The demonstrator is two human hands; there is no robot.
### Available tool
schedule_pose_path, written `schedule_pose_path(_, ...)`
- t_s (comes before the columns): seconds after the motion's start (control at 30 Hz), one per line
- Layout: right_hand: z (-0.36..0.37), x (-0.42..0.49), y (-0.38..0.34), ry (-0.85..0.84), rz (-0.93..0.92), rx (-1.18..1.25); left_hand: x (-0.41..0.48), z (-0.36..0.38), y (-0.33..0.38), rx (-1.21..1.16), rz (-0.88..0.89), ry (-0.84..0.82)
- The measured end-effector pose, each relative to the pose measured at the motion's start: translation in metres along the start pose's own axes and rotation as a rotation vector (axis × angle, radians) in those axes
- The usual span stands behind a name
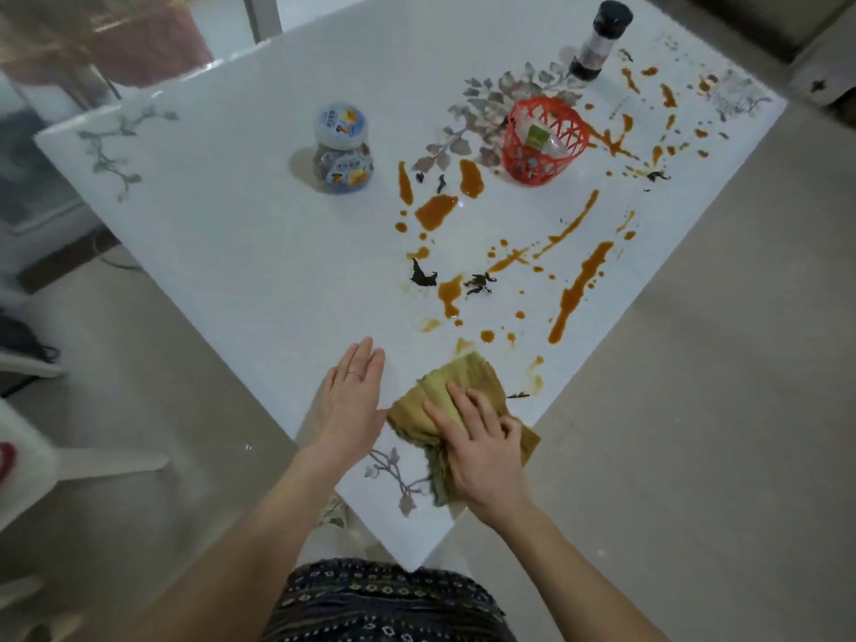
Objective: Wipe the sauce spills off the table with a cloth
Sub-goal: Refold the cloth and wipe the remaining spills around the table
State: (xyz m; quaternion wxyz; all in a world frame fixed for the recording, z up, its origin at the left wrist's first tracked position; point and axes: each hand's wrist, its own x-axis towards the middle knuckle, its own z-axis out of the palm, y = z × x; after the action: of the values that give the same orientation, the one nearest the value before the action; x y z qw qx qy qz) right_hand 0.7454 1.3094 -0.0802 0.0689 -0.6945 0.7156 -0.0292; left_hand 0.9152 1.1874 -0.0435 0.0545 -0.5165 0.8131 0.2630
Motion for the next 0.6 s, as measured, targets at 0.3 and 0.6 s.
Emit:
schedule_pose_path(0.3,-0.003,-0.001,0.022,0.042,-0.039,0.026,-0.008,0.010,0.012,-0.177,-0.166,0.175)
schedule_pose_path(0.6,-0.008,0.065,0.034,0.019,-0.171,-0.043,-0.014,0.018,0.015,-0.223,-0.299,0.395)
